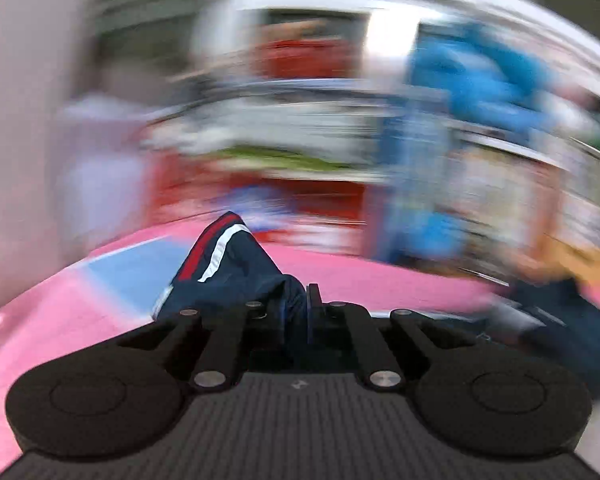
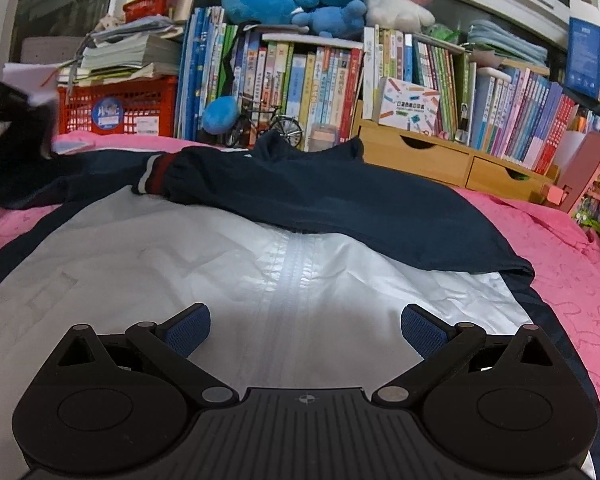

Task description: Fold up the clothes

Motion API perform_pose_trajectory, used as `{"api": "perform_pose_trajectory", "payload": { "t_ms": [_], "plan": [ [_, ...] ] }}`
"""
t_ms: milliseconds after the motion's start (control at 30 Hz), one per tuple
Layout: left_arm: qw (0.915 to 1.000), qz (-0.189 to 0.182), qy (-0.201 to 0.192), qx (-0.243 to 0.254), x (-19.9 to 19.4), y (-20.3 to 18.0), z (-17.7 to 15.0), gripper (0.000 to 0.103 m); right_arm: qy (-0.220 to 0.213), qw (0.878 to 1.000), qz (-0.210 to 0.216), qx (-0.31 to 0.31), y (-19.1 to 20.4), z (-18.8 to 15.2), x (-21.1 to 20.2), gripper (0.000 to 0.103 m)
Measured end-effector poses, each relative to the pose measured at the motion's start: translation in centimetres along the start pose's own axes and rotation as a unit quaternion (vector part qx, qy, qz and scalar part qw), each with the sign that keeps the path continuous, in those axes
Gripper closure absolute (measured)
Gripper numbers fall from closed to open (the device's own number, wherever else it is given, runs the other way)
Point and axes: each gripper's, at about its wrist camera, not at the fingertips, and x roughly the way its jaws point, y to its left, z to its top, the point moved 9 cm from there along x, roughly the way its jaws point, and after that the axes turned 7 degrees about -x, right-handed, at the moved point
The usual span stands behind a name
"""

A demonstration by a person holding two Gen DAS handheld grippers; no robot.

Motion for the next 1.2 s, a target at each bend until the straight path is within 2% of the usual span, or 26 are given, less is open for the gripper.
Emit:
{"api": "perform_pose_trajectory", "payload": {
  "t_ms": [33,67,100,133,167,200,267,333,433,533,633,700,733,767,833,867,933,967,1000,1033,1100,1200],
  "plan": [
    [0.9984,-0.043,0.019,0.03,-0.1,-3.0,-0.8,0.089,0.0,1.0,0.0,0.005,-0.2,0.1,0.0,0.0],
    [0.9942,-0.081,0.042,0.056,-0.3,-5.7,-2.1,0.082,0.001,1.0,0.001,0.011,-0.5,0.2,-0.1,0.0],
    [0.9901,-0.105,0.061,0.071,-0.5,-7.4,-3.3,0.075,0.002,1.0,0.001,0.018,-0.8,0.4,-0.1,0.0],
    [0.9858,-0.123,0.079,0.082,-0.7,-8.9,-4.5,0.073,0.001,1.0,0.004,0.024,-1.2,0.6,-0.2,0.0],
    [0.9826,-0.133,0.093,0.09,-0.9,-9.8,-5.6,0.066,0.001,1.0,0.006,0.031,-1.6,0.8,-0.3,0.0],
    [0.981,-0.135,0.103,0.094,-1.2,-10.3,-6.5,0.044,0.0,0.999,0.009,0.037,-1.9,1.0,-0.4,0.0],
    [0.9802,-0.132,0.113,0.095,-1.8,-10.1,-7.6,0.012,-0.004,0.999,0.022,0.042,-2.4,2.0,-0.5,0.0],
    [0.9821,-0.116,0.11,0.1,-2.7,-9.4,-8.1,0.012,-0.013,0.998,0.049,0.041,-2.2,3.8,-0.3,0.0],
    [0.9864,-0.071,0.11,0.1,-4.6,-7.4,-8.0,0.004,-0.031,0.996,0.087,0.015,-0.5,7.3,0.2,0.0],
    [0.9926,-0.024,0.09,0.077,-5.8,-4.3,-7.4,0.003,-0.058,0.989,0.117,-0.065,4.1,11.2,1.6,0.001],
    [0.9945,0.028,0.084,0.055,-6.2,-1.0,-7.3,0.001,-0.076,0.975,0.156,-0.141,10.6,14.3,3.6,0.004],
    [0.9933,0.06,0.092,0.036,-5.8,1.2,-7.6,0.001,-0.079,0.966,0.176,-0.174,14.9,15.7,5.0,0.009],
    [0.9926,0.07,0.096,0.027,-5.4,2.0,-7.8,0.001,-0.075,0.963,0.187,-0.176,16.7,16.2,5.9,0.017],
    [0.9916,0.078,0.101,0.018,-5.0,2.7,-8.1,0.001,-0.063,0.961,0.203,-0.174,18.3,16.6,6.8,0.03],
    [0.9909,0.08,0.108,0.012,-4.7,3.1,-8.4,0.001,-0.032,0.955,0.24,-0.169,21.3,16.7,8.6,0.035],
    [0.9906,0.08,0.111,0.009,-4.7,3.2,-8.5,0.002,-0.024,0.954,0.245,-0.173,22.3,16.6,9.3,0.035],
    [0.9899,0.079,0.118,0.005,-4.5,3.4,-8.6,0.001,-0.017,0.953,0.229,-0.198,23.9,16.3,10.8,0.038],
    [0.9896,0.079,0.121,0.003,-4.4,3.5,-8.7,0.0,-0.009,0.954,0.223,-0.203,24.2,16.1,11.5,0.047],
    [0.9892,0.078,0.124,0.001,-4.4,3.6,-8.8,0.0,0.01,0.957,0.219,-0.191,24.2,15.7,12.4,0.075],
    [0.9888,0.078,0.127,-0.002,-4.3,3.7,-8.9,0.0,0.026,0.962,0.218,-0.164,23.8,15.6,13.0,0.085],
    [0.988,0.078,0.133,-0.006,-4.2,3.9,-9.1,0.0,0.032,0.968,0.231,-0.095,22.2,16.0,13.1,0.085],
    [0.9867,0.077,0.143,-0.013,-4.0,4.2,-9.3,0.0,0.018,0.967,0.253,-0.024,18.9,16.9,11.9,0.085]
  ]
}}
